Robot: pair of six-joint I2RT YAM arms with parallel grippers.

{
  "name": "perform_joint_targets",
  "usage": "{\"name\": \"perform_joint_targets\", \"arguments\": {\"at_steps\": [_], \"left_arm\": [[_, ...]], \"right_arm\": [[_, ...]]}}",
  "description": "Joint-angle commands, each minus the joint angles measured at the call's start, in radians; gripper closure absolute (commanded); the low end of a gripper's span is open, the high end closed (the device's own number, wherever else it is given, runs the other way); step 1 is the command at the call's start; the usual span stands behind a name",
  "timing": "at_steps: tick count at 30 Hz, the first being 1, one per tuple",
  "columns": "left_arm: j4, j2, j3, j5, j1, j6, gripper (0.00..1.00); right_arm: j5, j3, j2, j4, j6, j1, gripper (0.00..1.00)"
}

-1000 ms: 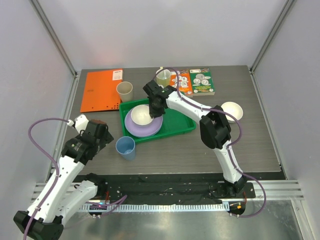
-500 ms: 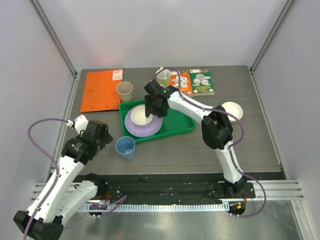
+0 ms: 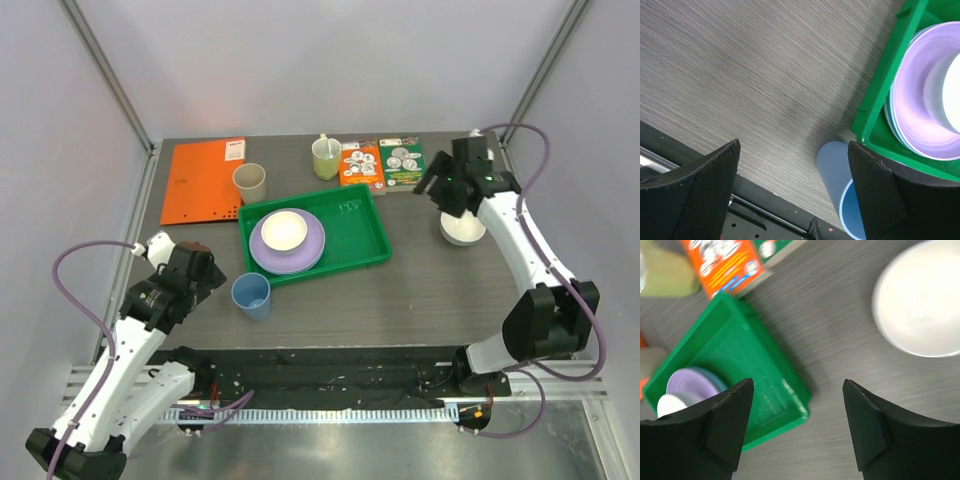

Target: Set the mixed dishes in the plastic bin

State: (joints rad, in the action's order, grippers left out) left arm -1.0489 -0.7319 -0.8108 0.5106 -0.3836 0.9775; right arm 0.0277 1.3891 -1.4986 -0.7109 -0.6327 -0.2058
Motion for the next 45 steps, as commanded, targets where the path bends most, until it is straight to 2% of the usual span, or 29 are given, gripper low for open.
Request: {"name": "perform_joint_targets", "arguments": {"at_steps": [1,5,10,16,21,28,32,39,40,41,42,43,44,45], "left_arm": [[0.018,0.046,0.005,-0.015,0.005,0.023,0.12],[0.026,0.065,0.002,-0.017,0.005,0.024,0.12],[0.043,0.055,0.004,-0.046,0.005,0.024,0.13],[0.046,0.077,0.042,-0.03,0.005,0.038,0.13],[0.082,0.08,0.036,-0.055,0.005,0.035,0.13],[0.073,0.074,0.044,-0.067,0.005,0.036,0.13],[0.082,0.08,0.053,-0.084,0.005,0.039,0.13],[0.073,0.066,0.036,-0.087,0.005,0.053,0.13],[0.076,0.068,0.036,-0.092,0.005,0.056,0.13],[0.082,0.071,0.036,-0.095,0.005,0.059,0.13],[0.093,0.071,0.038,-0.095,0.005,0.061,0.13],[0.098,0.072,0.038,-0.095,0.005,0.062,0.13],[0.102,0.069,0.038,-0.098,0.005,0.063,0.13],[0.107,0.066,0.038,-0.098,0.005,0.063,0.13]], "right_arm": [[-0.011,-0.169,0.067,0.013,-0.028,0.118,0.22],[-0.014,-0.232,0.074,0.036,-0.05,0.225,0.22],[-0.12,-0.255,0.04,0.051,-0.093,0.383,0.21],[-0.075,-0.262,0.057,0.053,-0.071,0.445,0.21],[-0.161,-0.291,-0.017,0.068,-0.062,0.511,0.21],[-0.189,-0.352,-0.075,0.158,-0.114,0.516,0.25],[-0.227,-0.326,-0.143,0.172,-0.128,0.516,0.28],[-0.201,-0.294,-0.183,0.186,-0.121,0.516,0.34],[-0.204,-0.295,-0.186,0.188,-0.117,0.514,0.36],[-0.207,-0.295,-0.187,0.188,-0.116,0.516,0.46],[-0.207,-0.297,-0.187,0.188,-0.114,0.516,0.5],[-0.204,-0.302,-0.186,0.188,-0.111,0.516,0.6],[-0.201,-0.305,-0.183,0.188,-0.111,0.516,0.79],[-0.195,-0.306,-0.172,0.186,-0.111,0.514,0.88]]}}
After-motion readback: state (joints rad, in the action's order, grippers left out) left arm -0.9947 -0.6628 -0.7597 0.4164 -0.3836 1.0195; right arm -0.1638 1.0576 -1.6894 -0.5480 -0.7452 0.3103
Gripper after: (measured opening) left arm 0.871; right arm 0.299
